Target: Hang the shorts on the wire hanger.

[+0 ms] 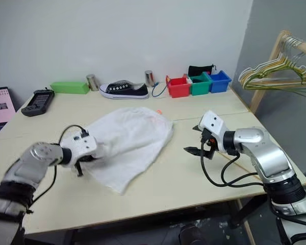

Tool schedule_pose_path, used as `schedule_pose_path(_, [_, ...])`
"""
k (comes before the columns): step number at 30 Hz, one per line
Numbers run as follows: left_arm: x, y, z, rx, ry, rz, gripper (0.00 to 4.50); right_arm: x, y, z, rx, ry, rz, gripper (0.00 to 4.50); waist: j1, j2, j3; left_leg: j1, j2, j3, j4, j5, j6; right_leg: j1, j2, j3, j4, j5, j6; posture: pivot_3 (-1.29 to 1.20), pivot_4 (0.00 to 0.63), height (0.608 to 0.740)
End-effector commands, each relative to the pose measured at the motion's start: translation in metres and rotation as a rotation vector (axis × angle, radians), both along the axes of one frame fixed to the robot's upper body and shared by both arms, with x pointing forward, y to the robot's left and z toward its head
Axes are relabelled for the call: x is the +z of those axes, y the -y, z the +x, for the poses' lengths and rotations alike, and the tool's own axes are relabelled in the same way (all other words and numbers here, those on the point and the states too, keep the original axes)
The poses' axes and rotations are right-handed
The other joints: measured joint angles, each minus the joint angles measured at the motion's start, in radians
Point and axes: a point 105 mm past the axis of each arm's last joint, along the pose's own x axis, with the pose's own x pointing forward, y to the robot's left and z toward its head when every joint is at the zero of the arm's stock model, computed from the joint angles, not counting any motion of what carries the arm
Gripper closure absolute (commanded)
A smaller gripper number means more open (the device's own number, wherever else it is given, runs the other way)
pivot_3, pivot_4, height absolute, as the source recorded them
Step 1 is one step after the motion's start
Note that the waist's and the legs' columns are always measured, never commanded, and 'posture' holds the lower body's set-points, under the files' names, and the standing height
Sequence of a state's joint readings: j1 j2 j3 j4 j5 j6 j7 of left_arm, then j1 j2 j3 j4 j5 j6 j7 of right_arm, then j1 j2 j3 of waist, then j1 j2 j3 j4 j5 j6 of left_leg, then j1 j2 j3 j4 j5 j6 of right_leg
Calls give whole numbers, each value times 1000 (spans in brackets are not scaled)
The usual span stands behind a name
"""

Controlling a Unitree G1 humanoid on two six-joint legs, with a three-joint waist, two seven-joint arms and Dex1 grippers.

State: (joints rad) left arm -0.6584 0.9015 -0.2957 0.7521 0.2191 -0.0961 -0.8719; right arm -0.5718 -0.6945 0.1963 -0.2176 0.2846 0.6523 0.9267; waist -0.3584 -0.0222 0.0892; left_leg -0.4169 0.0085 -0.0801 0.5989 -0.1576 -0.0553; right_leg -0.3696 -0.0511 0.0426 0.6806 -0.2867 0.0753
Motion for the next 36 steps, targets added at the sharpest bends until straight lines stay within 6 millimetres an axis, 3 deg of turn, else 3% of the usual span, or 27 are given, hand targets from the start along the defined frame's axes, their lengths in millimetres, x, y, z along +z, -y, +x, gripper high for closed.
schedule_pose_path(1, [29, -17, 34, 32, 215, 190, 4486, 14, -4, 1, 25, 61, -6, 0, 2, -2, -1, 0, 0, 0, 0, 0, 0, 0, 0, 0, 0, 0, 0, -280, 0, 740])
schedule_pose_path(6, [32, -1, 45, 0, 226, 134, 4486, 15, -5, 3, 33, 78, -22, 0, 3, -2, -1, -2, -1, 2, 0, 0, 0, -1, -2, 0, -1, -1, 3, -288, 0, 740])
schedule_pose_path(7, [31, 4, 44, -14, 211, 92, 4046, 14, -4, 5, 38, 86, -40, 0, 1, -2, -1, -2, -1, 2, 0, 0, 0, -1, -3, 0, -1, -1, 3, -286, 0, 740])
schedule_pose_path(10, [25, 15, 38, -56, 161, -6, 3495, 11, -3, 11, 59, 108, -88, 0, -4, -2, -1, -4, -1, 3, -2, 0, 0, -4, -3, 1, 0, -2, 3, -271, 0, 740])
schedule_pose_path(15, [22, 3, 17, -80, 87, -50, 2298, 4, -11, 30, 113, 147, -157, 0, -7, -2, -1, -1, 0, 3, -4, 0, 0, -3, -3, 1, 0, -2, 3, -224, 0, 740])
schedule_pose_path(19, [32, -9, -2, -68, 90, -53, 1443, 0, -25, 47, 150, 198, -196, 0, -3, -2, -1, 1, 0, 2, -4, 0, 0, -3, -2, 1, 1, -1, 2, -184, 0, 740])
schedule_pose_path(22, [46, -7, -19, -54, 108, -90, 805, -6, -37, 61, 193, 259, -264, 0, 8, -2, -2, 1, 0, 1, -4, 0, 0, -2, -2, 0, 2, 0, 1, -157, 0, 740])
schedule_pose_path(26, [73, 19, -42, -34, 151, -235, 20, -11, -53, 82, 229, 343, -349, 0, 39, -2, -1, 3, -1, 0, -4, 1, 1, -1, -2, 0, 2, 1, 0, -111, 0, 740])
schedule_pose_path(31, [90, 81, -74, -74, 117, -557, 20, -19, -72, 96, 277, 410, -453, 0, 87, -2, -1, 3, 0, -1, -4, 1, 1, 0, -1, -1, 2, 0, -1, -65, 0, 740])
schedule_pose_path(36, [82, 124, -92, -81, 73, -714, 20, -32, -76, 103, 302, 471, -599, 0, 137, -2, -2, 4, 1, -2, -4, 1, 1, 2, 0, -1, 1, 1, -2, -40, 0, 740])
